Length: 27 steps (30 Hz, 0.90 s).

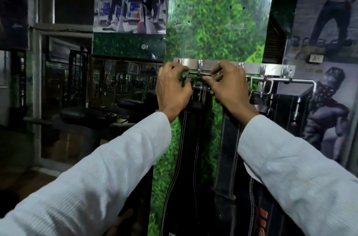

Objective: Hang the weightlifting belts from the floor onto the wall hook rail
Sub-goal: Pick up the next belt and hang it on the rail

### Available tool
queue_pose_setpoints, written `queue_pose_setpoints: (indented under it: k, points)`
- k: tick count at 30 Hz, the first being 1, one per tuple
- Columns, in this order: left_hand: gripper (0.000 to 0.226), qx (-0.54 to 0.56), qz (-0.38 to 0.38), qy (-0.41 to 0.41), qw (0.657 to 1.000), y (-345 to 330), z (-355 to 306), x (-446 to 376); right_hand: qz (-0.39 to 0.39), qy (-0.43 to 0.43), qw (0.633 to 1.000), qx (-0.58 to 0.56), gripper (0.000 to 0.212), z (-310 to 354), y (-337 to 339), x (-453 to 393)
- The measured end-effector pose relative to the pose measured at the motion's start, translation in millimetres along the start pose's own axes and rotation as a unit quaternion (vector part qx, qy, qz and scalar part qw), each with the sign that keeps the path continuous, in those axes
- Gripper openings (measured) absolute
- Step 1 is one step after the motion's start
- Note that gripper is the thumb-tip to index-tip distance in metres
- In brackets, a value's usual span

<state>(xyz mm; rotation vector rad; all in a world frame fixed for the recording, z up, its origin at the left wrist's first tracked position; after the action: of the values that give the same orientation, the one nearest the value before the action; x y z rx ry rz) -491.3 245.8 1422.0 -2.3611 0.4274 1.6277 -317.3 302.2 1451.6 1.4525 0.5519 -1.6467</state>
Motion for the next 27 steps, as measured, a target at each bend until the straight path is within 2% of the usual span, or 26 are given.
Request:
queue_pose_setpoints:
  k: [5, 10, 11, 13, 15, 16, 17, 19, 21, 23, 25, 26, 27]
  points:
    - [0.044, 0.035, 0.023, -0.031, 0.999, 8, -1, 35, -0.01, -0.018, 1.0, -0.01, 0.027, -3, 0, 36]
    - [0.023, 0.1, 0.03, 0.101, 0.989, 16, 33, 66, -0.026, 0.006, 1.0, 0.005, 0.029, 12, 4, 71]
    - [0.022, 0.105, 0.066, 0.142, 0.982, 9, 44, 74, -0.041, -0.022, 0.999, -0.017, 0.029, 10, 8, 83]
    - [0.016, 0.08, 0.226, 0.23, 0.943, -24, 69, 106, -0.041, -0.171, 0.981, -0.078, 0.03, -19, -10, 116]
    - [0.025, 0.097, 0.381, 0.286, 0.874, -55, 83, 161, 0.023, -0.368, 0.918, -0.146, 0.037, -58, -55, 176]
    - [0.034, 0.113, 0.412, 0.302, 0.852, -66, 95, 189, 0.058, -0.42, 0.89, -0.166, 0.038, -69, -75, 208]
    - [0.045, 0.112, 0.432, 0.308, 0.84, -72, 108, 213, 0.083, -0.44, 0.877, -0.172, 0.035, -78, -88, 234]
    - [0.058, 0.081, 0.474, 0.303, 0.823, -74, 128, 253, 0.105, -0.437, 0.879, -0.16, 0.028, -78, -84, 261]
    - [0.064, 0.054, 0.505, 0.289, 0.812, -49, 116, 271, 0.111, -0.422, 0.889, -0.139, 0.043, -78, -74, 260]
    - [0.058, 0.055, 0.51, 0.29, 0.808, -34, 111, 281, 0.127, -0.413, 0.892, -0.131, 0.045, -69, -62, 255]
    - [0.049, 0.077, 0.506, 0.311, 0.801, -24, 112, 290, 0.162, -0.413, 0.882, -0.16, 0.03, -53, -57, 265]
    - [0.05, 0.093, 0.505, 0.321, 0.796, -18, 112, 294, 0.188, -0.413, 0.871, -0.187, 0.017, -47, -59, 279]
    - [0.05, 0.113, 0.509, 0.328, 0.788, -12, 109, 298, 0.209, -0.42, 0.855, -0.22, 0.014, -41, -59, 299]
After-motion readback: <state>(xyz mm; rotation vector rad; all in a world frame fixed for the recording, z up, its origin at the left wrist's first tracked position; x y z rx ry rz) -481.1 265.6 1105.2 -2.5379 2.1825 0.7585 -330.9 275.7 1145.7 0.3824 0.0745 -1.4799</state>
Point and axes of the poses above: each hand's wrist, its own x-axis away from the middle knuckle, its own y-axis out of the back of the hand, z = x × y, the point moved 10 cm from there along -x, towards the middle knuckle, and after that the axes turned 5 degrees about -z, right-handed, at the moved point
